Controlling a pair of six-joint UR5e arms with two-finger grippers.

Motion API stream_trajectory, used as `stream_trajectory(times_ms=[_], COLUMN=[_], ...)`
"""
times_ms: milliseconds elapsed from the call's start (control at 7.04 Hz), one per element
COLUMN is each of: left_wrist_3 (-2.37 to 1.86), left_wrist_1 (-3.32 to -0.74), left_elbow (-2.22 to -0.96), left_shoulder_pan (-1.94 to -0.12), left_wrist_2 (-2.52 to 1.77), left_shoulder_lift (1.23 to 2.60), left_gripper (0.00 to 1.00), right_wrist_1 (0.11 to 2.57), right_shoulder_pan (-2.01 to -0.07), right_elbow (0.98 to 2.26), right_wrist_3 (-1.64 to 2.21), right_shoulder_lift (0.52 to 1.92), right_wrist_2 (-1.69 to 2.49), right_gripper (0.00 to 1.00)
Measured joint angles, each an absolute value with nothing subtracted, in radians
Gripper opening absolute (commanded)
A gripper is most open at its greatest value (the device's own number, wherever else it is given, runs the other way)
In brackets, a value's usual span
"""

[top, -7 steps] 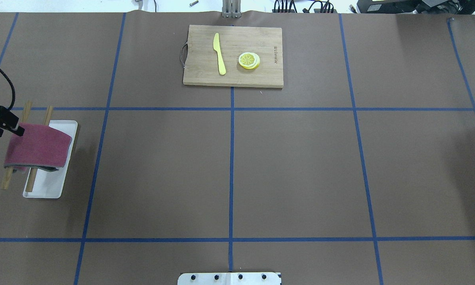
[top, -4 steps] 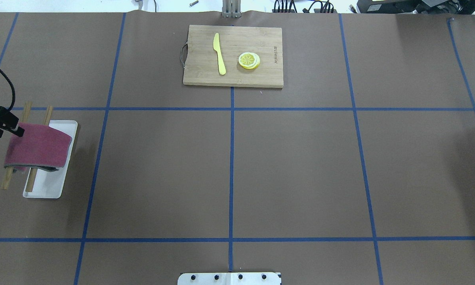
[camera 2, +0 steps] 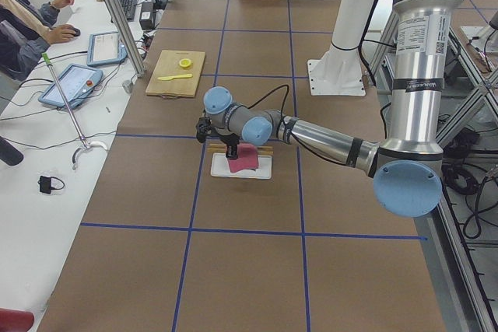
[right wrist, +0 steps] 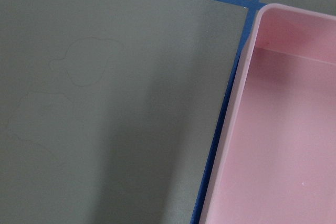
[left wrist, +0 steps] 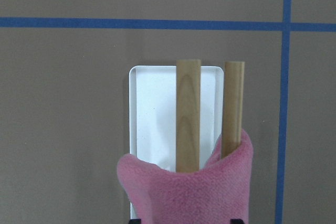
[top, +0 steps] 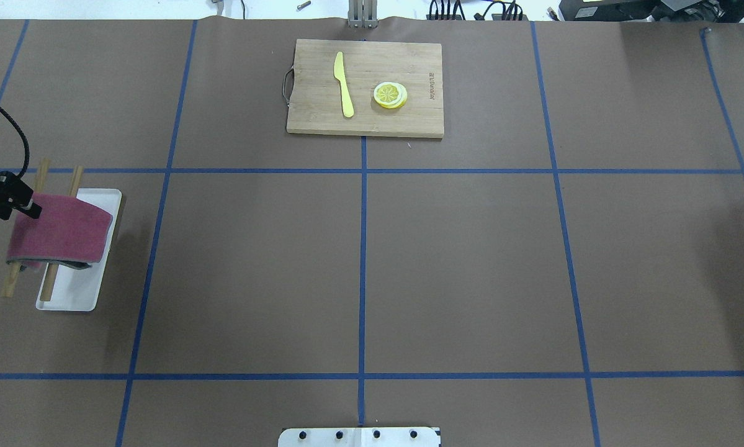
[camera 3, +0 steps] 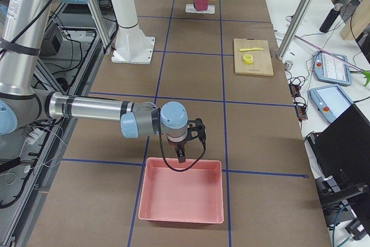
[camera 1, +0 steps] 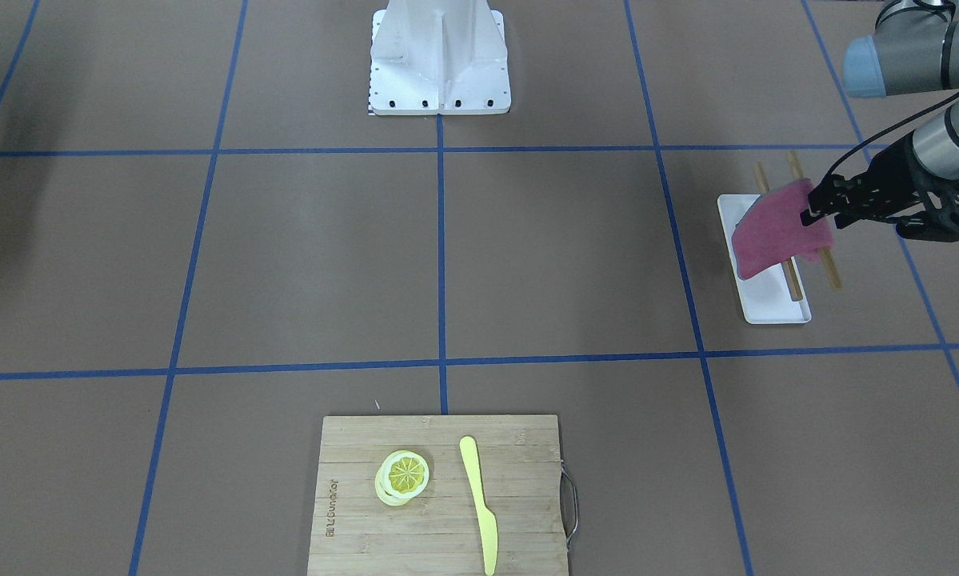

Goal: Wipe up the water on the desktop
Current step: 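Close the left gripper on the pink cloth and lift it off the sticks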

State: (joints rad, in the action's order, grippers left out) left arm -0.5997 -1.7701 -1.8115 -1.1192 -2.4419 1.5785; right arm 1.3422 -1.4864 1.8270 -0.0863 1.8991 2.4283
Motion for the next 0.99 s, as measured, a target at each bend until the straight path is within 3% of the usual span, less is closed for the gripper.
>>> stream_trajectory(times_ms=[284,426,994], left_wrist_3=[-0.601,-0.602,-0.603], left_wrist_1=[-1.769,-1.767,-1.763], left_elbow=[-1.814,-1.816,-1.829], left_shoulder_pan=[-1.118,-1.118,-1.120], left_wrist_2=[-2.444,-2.448,-2.452], left_shoulder_lift=[1.578,1.577,1.575], left_gripper=[0.06,0.00,0.00], right_wrist_1=[1.342,1.342,1.342], right_shoulder_pan=[-1.486,-1.486,-1.486], right_elbow=[1.827,1.827,1.827], right_wrist_3=[-0.086,-0.086,-0.086], right_shoulder_lift=[1.900,1.900,1.902], right_wrist_2=[2.428,2.428,2.428], right_gripper=[1.00,1.00,1.00])
